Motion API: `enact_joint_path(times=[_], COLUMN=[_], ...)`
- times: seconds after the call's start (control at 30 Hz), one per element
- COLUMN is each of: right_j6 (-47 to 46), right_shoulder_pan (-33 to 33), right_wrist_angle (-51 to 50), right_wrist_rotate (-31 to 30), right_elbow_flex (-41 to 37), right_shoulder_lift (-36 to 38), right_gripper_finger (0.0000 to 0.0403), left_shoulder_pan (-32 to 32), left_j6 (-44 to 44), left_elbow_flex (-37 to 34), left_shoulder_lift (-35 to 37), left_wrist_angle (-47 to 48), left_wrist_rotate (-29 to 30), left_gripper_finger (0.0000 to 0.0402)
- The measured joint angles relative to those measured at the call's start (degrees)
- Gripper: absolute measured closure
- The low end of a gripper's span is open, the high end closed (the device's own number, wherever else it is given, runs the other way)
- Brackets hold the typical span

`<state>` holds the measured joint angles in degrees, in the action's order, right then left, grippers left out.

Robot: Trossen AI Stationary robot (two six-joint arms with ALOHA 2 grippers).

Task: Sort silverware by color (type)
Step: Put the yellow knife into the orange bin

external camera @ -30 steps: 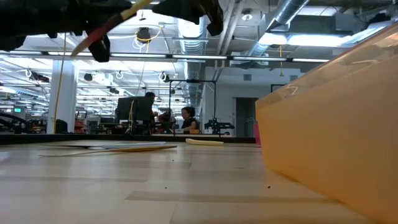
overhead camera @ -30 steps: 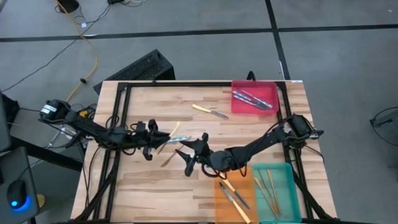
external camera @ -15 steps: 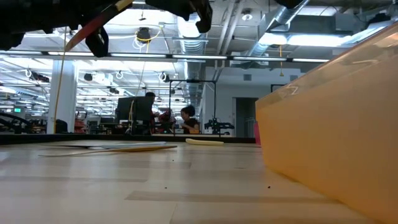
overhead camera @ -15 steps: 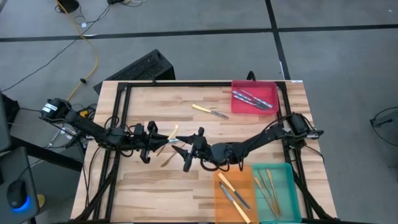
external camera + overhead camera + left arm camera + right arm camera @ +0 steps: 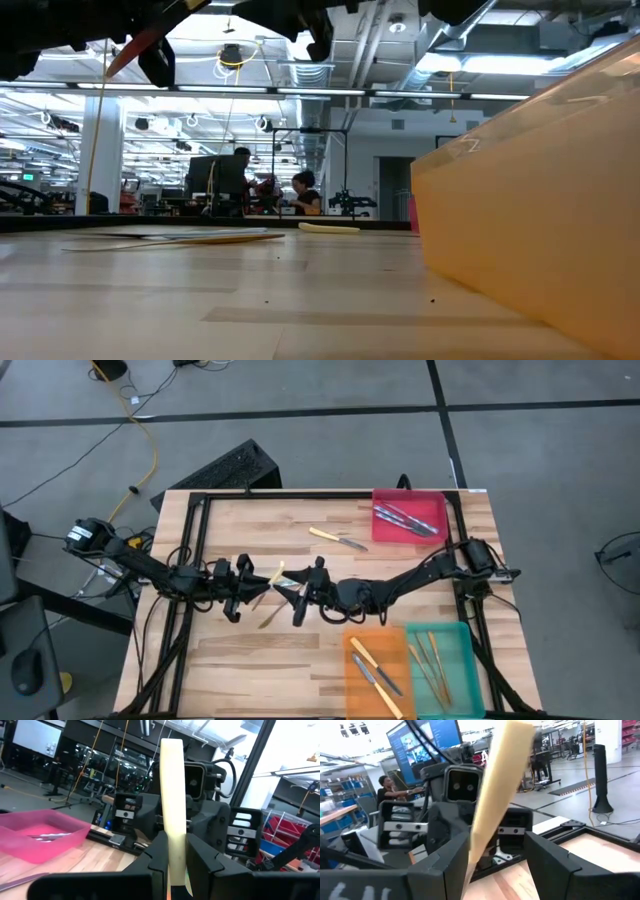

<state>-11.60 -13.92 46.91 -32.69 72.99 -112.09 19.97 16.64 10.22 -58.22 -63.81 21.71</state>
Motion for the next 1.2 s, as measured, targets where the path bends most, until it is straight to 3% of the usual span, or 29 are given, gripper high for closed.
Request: enact_joint_path(times=[0.67, 0.9, 1.2], right_j6=[-0.1, 0.4, -1.0], right_shoulder_pan=[2.1, 3.4, 3.9], right_wrist_angle=[3.0, 1.0, -5.7], right_wrist_rotate=[2.9, 7.0, 7.4], right_elbow_flex=[0.2, 2.9, 4.4], right_shoulder_lift=[0.0, 0.0, 0.0], right_gripper_finger=[0.0188, 0.0188, 0.0194], left_shoulder_pan=[-0.1, -0.1, -0.1], left_j6=[-0.7, -0.7, -0.6], left_elbow_flex=[0.0, 0.0, 0.0], left_shoulder_lift=[0.0, 0.0, 0.0], left_wrist_angle=[-0.4, -0.4, -0.3], left_wrist_rotate=[2.9, 2.9, 2.9], left_gripper_finger=[0.0374, 0.0374, 0.0374])
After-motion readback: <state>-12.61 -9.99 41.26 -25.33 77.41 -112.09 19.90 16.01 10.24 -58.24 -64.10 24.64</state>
